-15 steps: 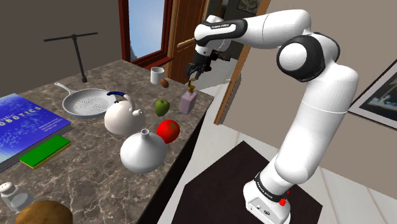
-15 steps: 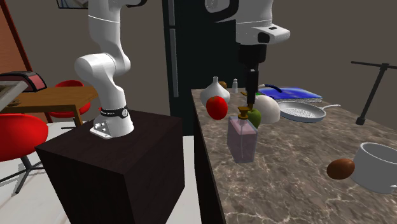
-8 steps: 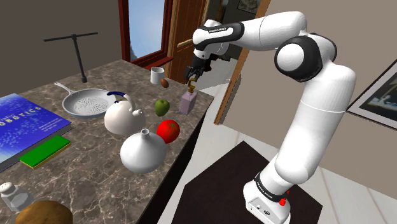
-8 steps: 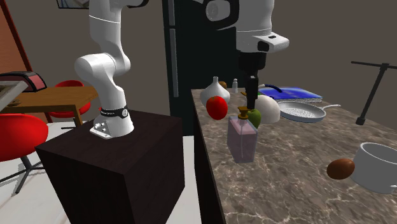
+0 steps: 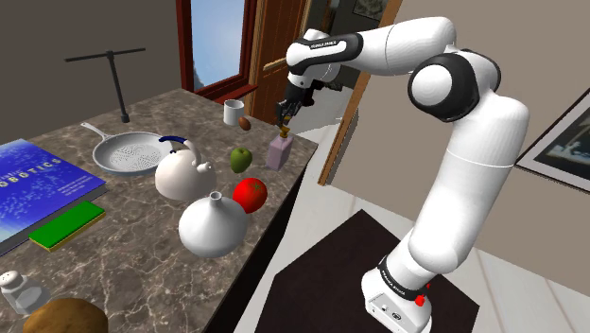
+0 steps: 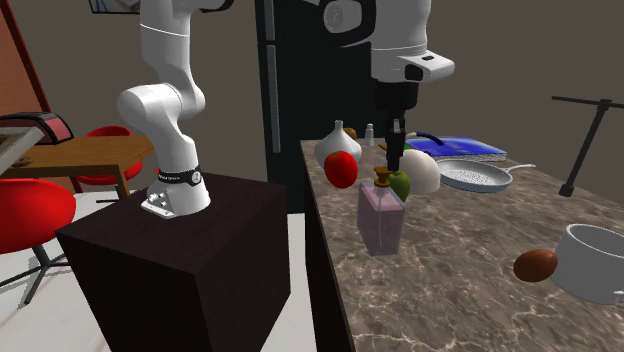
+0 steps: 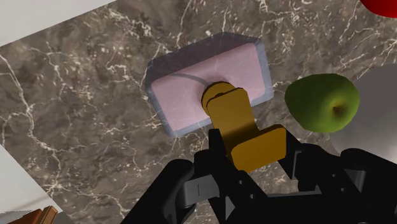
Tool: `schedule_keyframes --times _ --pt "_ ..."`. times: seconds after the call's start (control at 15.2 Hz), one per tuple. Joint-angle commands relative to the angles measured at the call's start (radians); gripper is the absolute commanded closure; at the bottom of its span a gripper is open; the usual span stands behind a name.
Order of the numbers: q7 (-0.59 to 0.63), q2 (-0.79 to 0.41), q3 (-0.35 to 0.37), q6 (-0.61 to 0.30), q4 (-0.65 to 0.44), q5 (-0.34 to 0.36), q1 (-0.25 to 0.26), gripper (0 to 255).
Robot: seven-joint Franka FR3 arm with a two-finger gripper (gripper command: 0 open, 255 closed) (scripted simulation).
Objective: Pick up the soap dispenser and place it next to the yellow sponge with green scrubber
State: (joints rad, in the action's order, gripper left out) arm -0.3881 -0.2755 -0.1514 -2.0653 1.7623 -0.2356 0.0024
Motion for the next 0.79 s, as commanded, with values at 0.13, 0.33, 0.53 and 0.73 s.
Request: schedule_keyframes --times 0.13,0.33,0.53,0.73 --pt "0.000 0.000 0.000 0.000 0.000 0.000 0.000 255" --pt "0.003 0.004 -0.001 0.012 -0.008 0.002 0.000 255" --pt "0.011 0.015 -0.002 0.047 -0.032 0.008 0.000 255" --pt "0.018 0.025 -0.004 0.083 -0.060 0.012 0.000 255"
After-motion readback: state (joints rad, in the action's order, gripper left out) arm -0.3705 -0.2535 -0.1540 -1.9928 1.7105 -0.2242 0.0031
